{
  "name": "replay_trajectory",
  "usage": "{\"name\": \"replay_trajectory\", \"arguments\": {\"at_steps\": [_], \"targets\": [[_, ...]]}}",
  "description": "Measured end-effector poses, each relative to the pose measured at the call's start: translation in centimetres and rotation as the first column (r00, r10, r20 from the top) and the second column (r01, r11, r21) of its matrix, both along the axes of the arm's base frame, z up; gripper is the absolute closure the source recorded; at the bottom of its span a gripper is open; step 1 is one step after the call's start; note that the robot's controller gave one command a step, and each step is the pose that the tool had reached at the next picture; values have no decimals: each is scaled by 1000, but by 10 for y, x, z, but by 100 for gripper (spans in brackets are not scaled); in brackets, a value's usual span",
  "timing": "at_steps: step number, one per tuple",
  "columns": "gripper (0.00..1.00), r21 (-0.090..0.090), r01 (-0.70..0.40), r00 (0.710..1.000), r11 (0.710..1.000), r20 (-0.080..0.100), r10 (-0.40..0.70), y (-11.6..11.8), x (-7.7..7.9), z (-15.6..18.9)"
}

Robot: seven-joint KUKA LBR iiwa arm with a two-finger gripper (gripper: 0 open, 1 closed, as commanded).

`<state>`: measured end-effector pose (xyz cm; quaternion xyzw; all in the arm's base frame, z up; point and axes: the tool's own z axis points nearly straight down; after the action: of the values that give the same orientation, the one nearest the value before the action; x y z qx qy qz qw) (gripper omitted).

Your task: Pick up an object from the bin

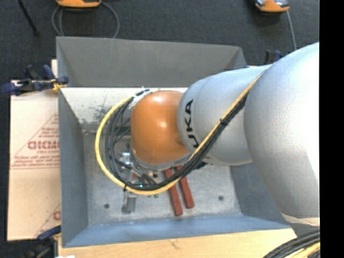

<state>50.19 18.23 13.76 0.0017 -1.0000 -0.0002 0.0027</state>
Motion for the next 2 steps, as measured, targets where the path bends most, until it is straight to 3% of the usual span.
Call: {"name": "replay_trajectory", "arguments": {"at_steps": [1, 2], "targets": [[100, 1, 5, 1000, 1000, 7, -5, -1, 2, 4], [100, 0, -29, 1000, 1000, 10, 29, 0, -15, 41]]}}
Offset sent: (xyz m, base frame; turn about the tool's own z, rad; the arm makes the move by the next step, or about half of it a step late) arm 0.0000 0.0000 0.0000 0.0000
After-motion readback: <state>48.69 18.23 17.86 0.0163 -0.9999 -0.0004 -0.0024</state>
